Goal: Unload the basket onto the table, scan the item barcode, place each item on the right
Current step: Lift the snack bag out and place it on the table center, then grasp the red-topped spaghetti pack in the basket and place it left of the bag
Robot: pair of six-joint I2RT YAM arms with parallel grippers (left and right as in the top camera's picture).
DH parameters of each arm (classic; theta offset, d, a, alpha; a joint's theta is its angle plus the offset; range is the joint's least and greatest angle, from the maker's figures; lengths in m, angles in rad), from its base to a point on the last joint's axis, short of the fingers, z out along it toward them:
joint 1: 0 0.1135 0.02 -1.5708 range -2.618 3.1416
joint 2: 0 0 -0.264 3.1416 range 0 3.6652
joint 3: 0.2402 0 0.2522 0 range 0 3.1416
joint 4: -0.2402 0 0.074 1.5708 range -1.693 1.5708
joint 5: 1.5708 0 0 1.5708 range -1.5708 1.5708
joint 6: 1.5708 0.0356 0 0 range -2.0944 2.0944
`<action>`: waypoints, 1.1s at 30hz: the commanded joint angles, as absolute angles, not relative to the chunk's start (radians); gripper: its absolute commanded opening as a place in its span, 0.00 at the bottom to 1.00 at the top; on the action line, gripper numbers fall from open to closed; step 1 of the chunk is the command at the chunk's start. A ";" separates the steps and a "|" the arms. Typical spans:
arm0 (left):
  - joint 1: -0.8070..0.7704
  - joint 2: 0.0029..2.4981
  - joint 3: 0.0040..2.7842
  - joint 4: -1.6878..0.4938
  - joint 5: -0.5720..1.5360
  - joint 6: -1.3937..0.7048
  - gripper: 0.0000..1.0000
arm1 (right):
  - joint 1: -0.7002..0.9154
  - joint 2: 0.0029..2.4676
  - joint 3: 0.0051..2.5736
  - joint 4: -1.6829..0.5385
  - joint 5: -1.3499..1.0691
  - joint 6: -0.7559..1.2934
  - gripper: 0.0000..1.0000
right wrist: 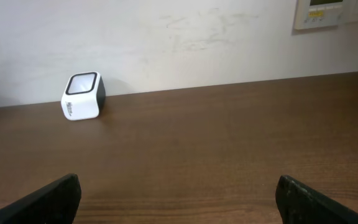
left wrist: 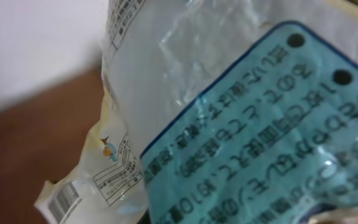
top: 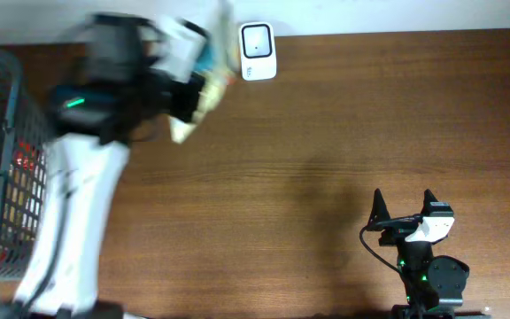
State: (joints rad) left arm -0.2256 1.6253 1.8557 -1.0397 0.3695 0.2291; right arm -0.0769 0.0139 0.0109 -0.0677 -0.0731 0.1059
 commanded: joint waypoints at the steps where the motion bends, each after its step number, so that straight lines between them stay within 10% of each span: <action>1: -0.365 1.786 1.813 -1.033 0.378 0.264 0.00 | -0.070 0.007 0.006 -0.072 -0.078 0.112 0.99; 9: -0.662 2.180 1.813 -0.985 0.334 0.263 0.00 | -0.070 0.007 0.006 -0.072 -0.078 0.112 0.99; 10: -0.672 2.195 1.813 -0.985 0.334 0.262 0.09 | -0.070 0.007 0.006 -0.072 -0.078 0.112 0.99; 12: -0.678 2.196 1.830 -0.973 0.337 0.236 0.94 | -0.070 0.007 0.006 -0.072 -0.078 0.112 0.99; 13: -0.672 2.193 1.888 -0.984 0.337 0.216 0.99 | -0.070 0.007 0.006 -0.072 -0.078 0.112 0.99; 22: -0.152 2.075 2.992 -1.485 0.162 0.081 0.99 | -0.070 0.007 0.006 -0.072 -0.078 0.112 0.99; 26: 0.266 2.060 3.080 -1.674 -0.290 -0.286 0.99 | -0.070 0.007 0.006 -0.072 -0.078 0.112 0.99; 33: 0.683 2.060 2.763 -1.673 -0.226 -0.318 0.99 | -0.070 0.007 0.006 -0.072 -0.078 0.112 0.99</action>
State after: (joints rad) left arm 0.6266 2.0441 2.8681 -1.6814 -0.2352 -0.3111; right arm -0.0769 0.0139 0.0109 -0.0677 -0.0727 0.1059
